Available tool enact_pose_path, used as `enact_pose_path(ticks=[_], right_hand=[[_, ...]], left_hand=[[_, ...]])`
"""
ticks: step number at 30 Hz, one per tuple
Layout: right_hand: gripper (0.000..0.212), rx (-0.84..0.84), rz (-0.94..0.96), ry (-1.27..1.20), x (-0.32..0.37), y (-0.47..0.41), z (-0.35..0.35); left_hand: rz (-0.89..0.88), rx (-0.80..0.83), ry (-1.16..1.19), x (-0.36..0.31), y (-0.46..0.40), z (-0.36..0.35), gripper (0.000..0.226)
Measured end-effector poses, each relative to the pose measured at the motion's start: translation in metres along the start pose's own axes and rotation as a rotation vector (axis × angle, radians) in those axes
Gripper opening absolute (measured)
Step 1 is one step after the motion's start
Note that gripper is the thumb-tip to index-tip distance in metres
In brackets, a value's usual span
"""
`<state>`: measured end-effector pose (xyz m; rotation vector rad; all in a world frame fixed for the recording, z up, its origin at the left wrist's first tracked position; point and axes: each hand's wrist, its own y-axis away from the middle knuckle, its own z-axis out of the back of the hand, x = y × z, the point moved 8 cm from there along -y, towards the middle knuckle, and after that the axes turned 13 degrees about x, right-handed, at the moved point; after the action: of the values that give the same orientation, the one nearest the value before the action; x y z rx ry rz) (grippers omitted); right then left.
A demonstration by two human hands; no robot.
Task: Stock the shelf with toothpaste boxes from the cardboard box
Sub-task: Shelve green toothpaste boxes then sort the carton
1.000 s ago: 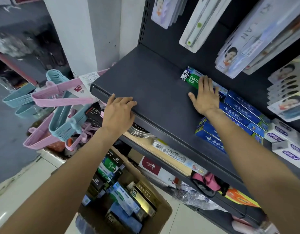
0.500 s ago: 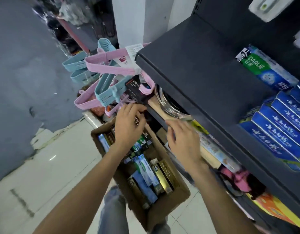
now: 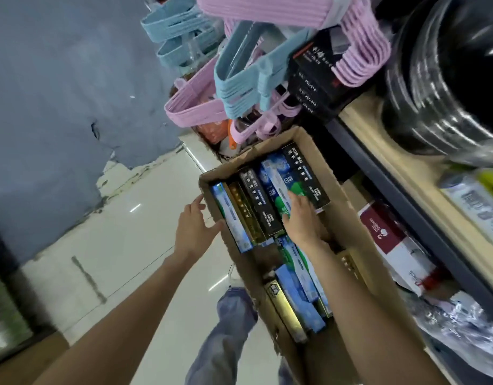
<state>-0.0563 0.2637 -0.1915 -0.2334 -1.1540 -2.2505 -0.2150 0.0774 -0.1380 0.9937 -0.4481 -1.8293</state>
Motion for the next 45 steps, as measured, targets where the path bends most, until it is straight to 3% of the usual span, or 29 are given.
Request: enact_pose_path(ticks=[4,7,9,14,18,27,30,33,35,37,40,45], right_hand=[[0.066,-0.034,-0.103,0.047,-0.005,-0.032,-0.01],[0.062,-0.03,-0.087,0.066,-0.01,-0.039,-0.005],[0.058,-0.005,-0.084,-0.002,-0.021,-0.031,-0.002],[0.045,0.02,-0.114,-0.233,-0.067,0.021,-0.009],[0.044,-0.023,-0.133,-0.366,-0.096,0.046,-0.012],[0.055,-0.024,-0.023,-0.487,-0.09,0.036,-0.008],[0.056,-0.022,-0.028,-0.507,-0.094,0.033,-0.018],[0.055,-0.014,-0.043,-0.499,-0.096,0.032,-0.025],[0.054,-0.001,-0.052,-0.5,-0.096,0.032,-0.029],[0.053,-0.002,-0.054,-0.511,-0.094,0.036,-0.029],[0.049,-0.033,-0.048,-0.569,-0.09,0.05,-0.019],[0.027,-0.041,-0.113,-0.921,-0.083,0.104,0.004]], left_hand=[[-0.277,-0.212,-0.235,-0.03,0.002,-0.001,0.063],[-0.478,-0.185,-0.464,-0.052,0.004,-0.025,0.062],[-0.514,-0.131,-0.601,-0.058,0.002,-0.044,0.063],[-0.347,0.19,-0.957,-0.052,-0.012,-0.088,0.063],[-0.348,0.305,-1.227,-0.05,-0.029,-0.103,0.07],[-0.579,0.581,-1.796,-0.061,-0.062,-0.126,0.071],[-0.725,0.628,-1.844,-0.053,-0.06,-0.129,0.053],[-0.82,0.562,-1.856,-0.051,-0.057,-0.126,0.038],[-0.834,0.506,-1.871,-0.051,-0.057,-0.128,0.04],[-0.733,0.432,-1.862,-0.051,-0.065,-0.124,0.044],[-0.597,0.352,-1.745,-0.056,-0.072,-0.108,0.042],[-0.8,0.281,-1.349,-0.085,-0.024,-0.069,0.04]])
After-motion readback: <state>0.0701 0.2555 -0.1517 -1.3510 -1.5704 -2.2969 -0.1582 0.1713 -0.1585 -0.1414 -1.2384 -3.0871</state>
